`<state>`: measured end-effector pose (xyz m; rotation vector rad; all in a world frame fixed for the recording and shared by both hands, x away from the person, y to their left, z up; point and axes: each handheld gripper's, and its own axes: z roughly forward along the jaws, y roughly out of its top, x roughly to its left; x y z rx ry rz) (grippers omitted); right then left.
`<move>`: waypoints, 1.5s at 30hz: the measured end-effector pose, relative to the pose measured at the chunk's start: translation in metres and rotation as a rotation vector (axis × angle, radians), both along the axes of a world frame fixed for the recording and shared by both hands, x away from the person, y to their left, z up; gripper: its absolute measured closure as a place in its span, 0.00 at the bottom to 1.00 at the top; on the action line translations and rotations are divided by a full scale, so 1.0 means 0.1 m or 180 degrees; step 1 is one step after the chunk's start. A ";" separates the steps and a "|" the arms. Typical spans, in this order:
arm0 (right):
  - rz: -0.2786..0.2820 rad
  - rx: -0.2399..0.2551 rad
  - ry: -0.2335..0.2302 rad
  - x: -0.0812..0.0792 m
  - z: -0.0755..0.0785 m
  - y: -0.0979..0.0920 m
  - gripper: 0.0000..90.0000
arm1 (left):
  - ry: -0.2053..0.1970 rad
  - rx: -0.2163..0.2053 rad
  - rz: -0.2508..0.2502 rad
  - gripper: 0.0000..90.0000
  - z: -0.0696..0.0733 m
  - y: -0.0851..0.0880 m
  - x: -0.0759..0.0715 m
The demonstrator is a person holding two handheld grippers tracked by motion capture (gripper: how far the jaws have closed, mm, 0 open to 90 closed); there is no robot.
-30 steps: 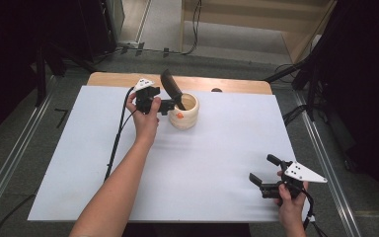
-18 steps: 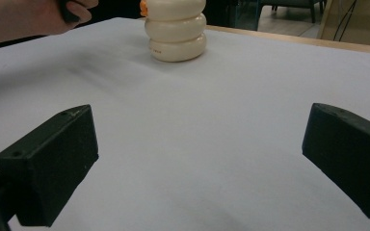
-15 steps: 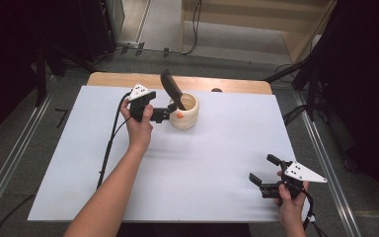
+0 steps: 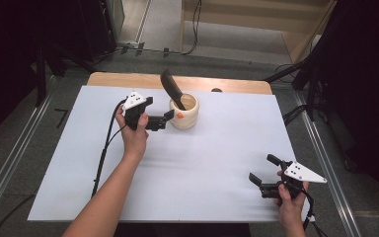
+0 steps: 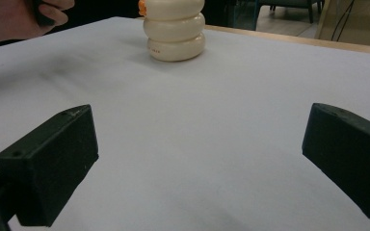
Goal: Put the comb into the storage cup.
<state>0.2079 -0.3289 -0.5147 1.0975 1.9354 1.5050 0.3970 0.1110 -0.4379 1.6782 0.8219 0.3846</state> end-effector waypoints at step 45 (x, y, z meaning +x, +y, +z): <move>-0.0025 -0.0041 -0.0002 0.00 0.00 0.02 0.00 | -0.0189 0.0046 0.0047 0.00 -0.14 0.65 -0.86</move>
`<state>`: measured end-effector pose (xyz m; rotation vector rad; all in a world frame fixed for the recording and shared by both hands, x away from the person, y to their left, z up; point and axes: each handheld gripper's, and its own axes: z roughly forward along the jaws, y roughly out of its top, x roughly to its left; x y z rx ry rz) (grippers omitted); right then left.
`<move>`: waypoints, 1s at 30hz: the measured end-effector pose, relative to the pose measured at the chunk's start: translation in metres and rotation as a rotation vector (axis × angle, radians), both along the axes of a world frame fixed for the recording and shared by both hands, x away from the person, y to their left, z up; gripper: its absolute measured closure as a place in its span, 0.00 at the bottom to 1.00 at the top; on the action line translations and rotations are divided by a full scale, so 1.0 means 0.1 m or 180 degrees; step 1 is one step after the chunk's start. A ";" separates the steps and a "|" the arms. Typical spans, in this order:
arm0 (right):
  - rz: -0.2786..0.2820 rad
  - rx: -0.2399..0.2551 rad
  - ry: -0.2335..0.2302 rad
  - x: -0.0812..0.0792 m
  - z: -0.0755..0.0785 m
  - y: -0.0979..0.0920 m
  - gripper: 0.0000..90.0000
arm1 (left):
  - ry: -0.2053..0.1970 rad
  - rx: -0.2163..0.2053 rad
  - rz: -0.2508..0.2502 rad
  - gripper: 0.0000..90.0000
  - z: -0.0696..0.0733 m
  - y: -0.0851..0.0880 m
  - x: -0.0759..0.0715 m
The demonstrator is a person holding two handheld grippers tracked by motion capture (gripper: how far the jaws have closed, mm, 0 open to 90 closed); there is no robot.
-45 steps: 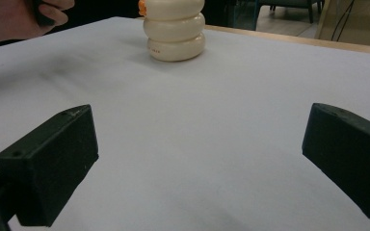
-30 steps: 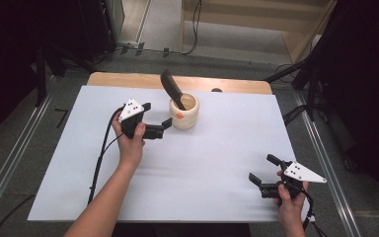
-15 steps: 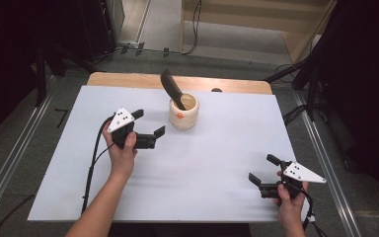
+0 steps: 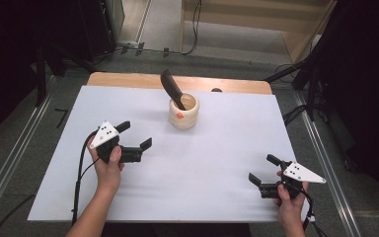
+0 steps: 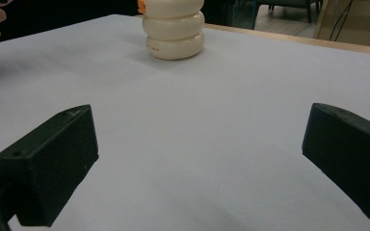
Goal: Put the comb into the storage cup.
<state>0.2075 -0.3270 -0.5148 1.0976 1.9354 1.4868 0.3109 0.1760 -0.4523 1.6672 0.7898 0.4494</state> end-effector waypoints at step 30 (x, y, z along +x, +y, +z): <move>-0.0016 -0.0032 0.0023 0.00 0.00 0.01 0.00 | -0.0006 0.0007 0.0214 0.00 -0.15 0.55 -0.41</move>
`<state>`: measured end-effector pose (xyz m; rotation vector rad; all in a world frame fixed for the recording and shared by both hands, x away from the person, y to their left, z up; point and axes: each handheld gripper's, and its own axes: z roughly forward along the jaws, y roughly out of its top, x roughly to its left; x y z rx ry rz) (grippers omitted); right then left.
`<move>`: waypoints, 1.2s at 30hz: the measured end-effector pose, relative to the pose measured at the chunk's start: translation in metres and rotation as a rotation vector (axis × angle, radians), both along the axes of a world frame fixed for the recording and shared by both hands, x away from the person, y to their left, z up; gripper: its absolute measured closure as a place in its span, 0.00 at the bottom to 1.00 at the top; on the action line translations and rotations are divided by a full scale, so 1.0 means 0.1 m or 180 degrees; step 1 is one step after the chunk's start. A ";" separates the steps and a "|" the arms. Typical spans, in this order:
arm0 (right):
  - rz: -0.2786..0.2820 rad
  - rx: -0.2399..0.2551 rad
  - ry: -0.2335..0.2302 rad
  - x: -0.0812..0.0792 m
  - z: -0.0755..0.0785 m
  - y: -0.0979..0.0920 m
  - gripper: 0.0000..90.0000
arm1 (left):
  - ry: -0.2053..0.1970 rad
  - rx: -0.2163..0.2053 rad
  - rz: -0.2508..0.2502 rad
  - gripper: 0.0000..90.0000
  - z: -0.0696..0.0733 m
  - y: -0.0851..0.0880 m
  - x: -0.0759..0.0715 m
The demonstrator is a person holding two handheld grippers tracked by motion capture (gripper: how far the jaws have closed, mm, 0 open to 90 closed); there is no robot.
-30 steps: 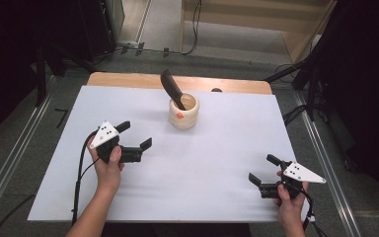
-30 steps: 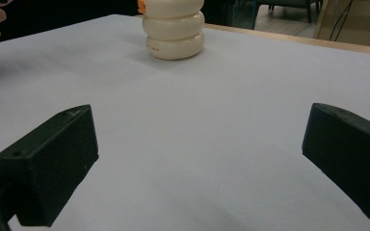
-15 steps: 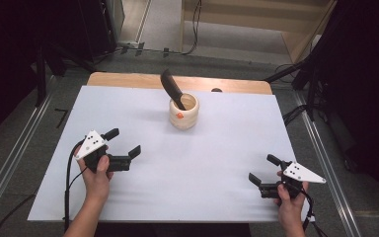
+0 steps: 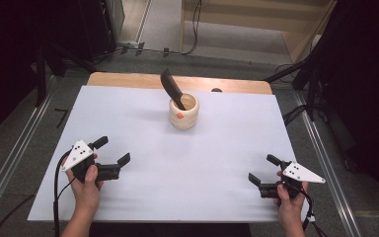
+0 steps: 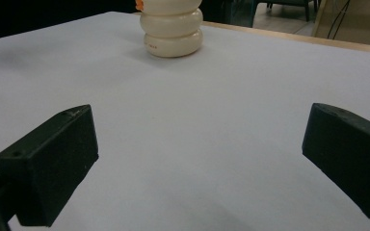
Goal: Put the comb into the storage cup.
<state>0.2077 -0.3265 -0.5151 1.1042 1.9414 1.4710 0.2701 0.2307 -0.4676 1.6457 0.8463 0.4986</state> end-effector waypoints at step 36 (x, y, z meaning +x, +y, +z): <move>-0.0028 0.0022 0.0021 0.01 -0.01 -0.02 0.00 | 0.0032 0.0351 0.0503 0.00 -0.18 0.75 -0.38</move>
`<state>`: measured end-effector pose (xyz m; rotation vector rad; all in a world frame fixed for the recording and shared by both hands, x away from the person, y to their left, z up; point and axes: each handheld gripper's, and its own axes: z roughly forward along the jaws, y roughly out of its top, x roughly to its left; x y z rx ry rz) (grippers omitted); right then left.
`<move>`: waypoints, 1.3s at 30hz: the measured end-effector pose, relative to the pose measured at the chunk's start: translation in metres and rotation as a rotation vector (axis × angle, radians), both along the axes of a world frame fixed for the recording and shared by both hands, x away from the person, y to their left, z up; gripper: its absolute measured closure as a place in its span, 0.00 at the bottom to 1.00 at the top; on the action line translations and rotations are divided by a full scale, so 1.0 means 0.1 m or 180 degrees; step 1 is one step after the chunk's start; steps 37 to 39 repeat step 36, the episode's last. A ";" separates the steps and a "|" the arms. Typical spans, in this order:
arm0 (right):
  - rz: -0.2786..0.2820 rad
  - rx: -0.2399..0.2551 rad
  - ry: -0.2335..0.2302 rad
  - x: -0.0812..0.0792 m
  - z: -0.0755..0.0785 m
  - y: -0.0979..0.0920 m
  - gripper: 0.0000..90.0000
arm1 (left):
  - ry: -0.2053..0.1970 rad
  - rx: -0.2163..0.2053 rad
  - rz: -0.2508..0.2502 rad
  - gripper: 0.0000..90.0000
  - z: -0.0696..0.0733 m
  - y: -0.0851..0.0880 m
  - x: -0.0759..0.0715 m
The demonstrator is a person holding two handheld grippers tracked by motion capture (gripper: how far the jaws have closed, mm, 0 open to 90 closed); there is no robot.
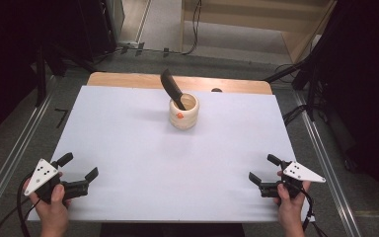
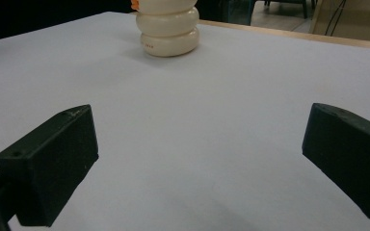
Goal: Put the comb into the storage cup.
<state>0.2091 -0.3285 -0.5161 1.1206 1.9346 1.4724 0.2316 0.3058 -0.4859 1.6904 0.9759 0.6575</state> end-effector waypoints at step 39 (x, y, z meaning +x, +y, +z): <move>-0.0184 0.0025 0.0025 0.03 -0.01 -0.04 0.00 | 0.0067 -0.0217 -0.0080 0.00 -0.11 0.21 0.08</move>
